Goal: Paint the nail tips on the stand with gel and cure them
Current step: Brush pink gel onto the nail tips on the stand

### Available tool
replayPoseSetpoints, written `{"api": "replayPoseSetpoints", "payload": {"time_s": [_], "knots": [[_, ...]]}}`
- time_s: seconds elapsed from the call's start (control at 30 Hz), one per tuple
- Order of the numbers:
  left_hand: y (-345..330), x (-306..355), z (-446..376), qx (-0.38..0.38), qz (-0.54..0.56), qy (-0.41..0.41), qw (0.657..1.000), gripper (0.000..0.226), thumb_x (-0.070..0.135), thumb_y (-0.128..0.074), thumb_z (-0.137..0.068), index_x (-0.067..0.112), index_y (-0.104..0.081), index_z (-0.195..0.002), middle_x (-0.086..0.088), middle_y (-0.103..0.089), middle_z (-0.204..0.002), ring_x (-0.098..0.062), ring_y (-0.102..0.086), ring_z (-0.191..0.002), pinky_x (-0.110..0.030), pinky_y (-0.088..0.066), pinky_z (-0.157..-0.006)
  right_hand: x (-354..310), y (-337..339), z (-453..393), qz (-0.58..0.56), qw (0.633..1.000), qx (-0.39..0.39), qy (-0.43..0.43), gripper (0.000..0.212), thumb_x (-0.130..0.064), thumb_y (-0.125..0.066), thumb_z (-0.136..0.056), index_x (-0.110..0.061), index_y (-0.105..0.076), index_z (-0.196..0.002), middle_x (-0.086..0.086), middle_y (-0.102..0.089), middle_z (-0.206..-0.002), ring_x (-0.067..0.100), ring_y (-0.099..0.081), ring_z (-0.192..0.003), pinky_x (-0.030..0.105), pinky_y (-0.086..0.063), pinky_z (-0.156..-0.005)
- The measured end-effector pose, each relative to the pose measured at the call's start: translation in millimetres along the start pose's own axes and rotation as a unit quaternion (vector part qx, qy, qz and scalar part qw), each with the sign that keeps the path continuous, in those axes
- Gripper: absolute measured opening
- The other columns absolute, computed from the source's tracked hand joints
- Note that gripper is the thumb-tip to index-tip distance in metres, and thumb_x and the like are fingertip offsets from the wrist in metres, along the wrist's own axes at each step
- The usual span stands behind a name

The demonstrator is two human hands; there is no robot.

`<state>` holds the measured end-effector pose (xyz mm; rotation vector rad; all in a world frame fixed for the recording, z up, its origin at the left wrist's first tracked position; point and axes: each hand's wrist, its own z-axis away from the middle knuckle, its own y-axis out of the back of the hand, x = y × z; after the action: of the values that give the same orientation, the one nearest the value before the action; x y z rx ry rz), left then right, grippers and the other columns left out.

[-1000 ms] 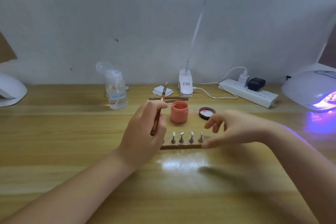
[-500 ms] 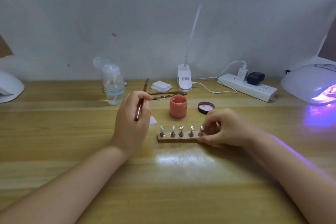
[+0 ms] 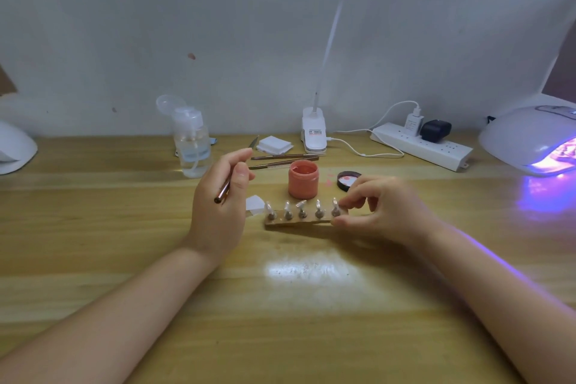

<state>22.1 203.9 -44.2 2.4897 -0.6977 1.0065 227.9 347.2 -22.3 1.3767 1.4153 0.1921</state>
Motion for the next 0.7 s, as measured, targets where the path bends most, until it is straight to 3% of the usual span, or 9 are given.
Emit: {"api": "replayPoseSetpoints", "payload": {"time_s": [0.13,0.27,0.37,0.43,0.5,0.63,0.7], "knots": [[0,-2,-1,0.005,0.013,0.027,1.0,0.023,0.031,-0.04,-0.098,0.037,-0.06,-0.11,0.007,-0.066,-0.087,-0.006,-0.063,-0.087,-0.029,-0.051,-0.08,-3,-13,-3,0.032,0.998,-0.047,-0.011,0.027,-0.038,-0.081,-0.072,-0.019,-0.077,-0.09,-0.005,-0.061,-0.084,0.007,-0.053,-0.08,0.02,-0.043,-0.071],[0,-3,-2,0.011,0.026,0.045,0.999,0.023,0.033,-0.04,-0.097,0.037,-0.061,-0.107,0.011,-0.065,-0.083,-0.005,-0.062,-0.084,-0.029,-0.051,-0.078,-4,-22,-8,0.063,0.996,-0.054,-0.045,0.035,-0.042,-0.08,-0.071,-0.022,-0.076,-0.1,-0.005,-0.053,-0.089,0.013,-0.052,-0.094,0.027,-0.043,-0.084],[0,-5,-2,0.014,0.036,0.054,0.998,0.023,0.033,-0.041,-0.096,0.037,-0.061,-0.106,0.016,-0.065,-0.079,-0.005,-0.063,-0.086,-0.026,-0.052,-0.079,-1,-10,-16,0.025,0.994,-0.064,-0.09,0.039,-0.048,-0.077,-0.072,-0.024,-0.074,-0.103,-0.01,-0.055,-0.092,0.005,-0.05,-0.087,0.011,-0.038,-0.07],[-1,-5,-3,0.013,0.037,0.057,0.998,0.023,0.032,-0.041,-0.096,0.036,-0.061,-0.105,0.019,-0.065,-0.078,-0.003,-0.063,-0.085,-0.024,-0.051,-0.079,2,2,-24,-0.049,0.989,-0.008,-0.136,0.032,-0.045,-0.077,-0.074,-0.025,-0.073,-0.098,-0.013,-0.062,-0.084,0.003,-0.054,-0.075,0.01,-0.039,-0.062],[-2,-5,-3,0.011,0.037,0.056,0.998,0.023,0.031,-0.041,-0.096,0.036,-0.061,-0.105,0.017,-0.064,-0.078,-0.004,-0.062,-0.085,-0.026,-0.051,-0.08,6,6,-35,-0.062,0.983,0.045,-0.166,0.033,-0.037,-0.078,-0.075,-0.024,-0.067,-0.104,-0.013,-0.066,-0.084,0.003,-0.058,-0.075,0.017,-0.043,-0.063],[-2,-6,-2,0.008,0.036,0.055,0.998,0.023,0.031,-0.041,-0.097,0.037,-0.061,-0.104,0.011,-0.064,-0.08,-0.007,-0.063,-0.085,-0.03,-0.051,-0.08,6,-9,-51,-0.003,0.984,0.012,-0.177,0.059,-0.025,-0.078,-0.076,-0.021,-0.051,-0.128,-0.005,-0.067,-0.103,0.007,-0.06,-0.086,0.026,-0.049,-0.083],[-2,-6,-2,0.008,0.043,0.056,0.997,0.023,0.031,-0.041,-0.097,0.036,-0.062,-0.104,0.013,-0.065,-0.08,-0.005,-0.062,-0.084,-0.026,-0.05,-0.078,7,-16,-56,0.006,0.984,0.001,-0.177,0.066,-0.021,-0.08,-0.073,-0.021,-0.048,-0.132,-0.003,-0.065,-0.109,0.008,-0.06,-0.087,0.026,-0.048,-0.084]]}}
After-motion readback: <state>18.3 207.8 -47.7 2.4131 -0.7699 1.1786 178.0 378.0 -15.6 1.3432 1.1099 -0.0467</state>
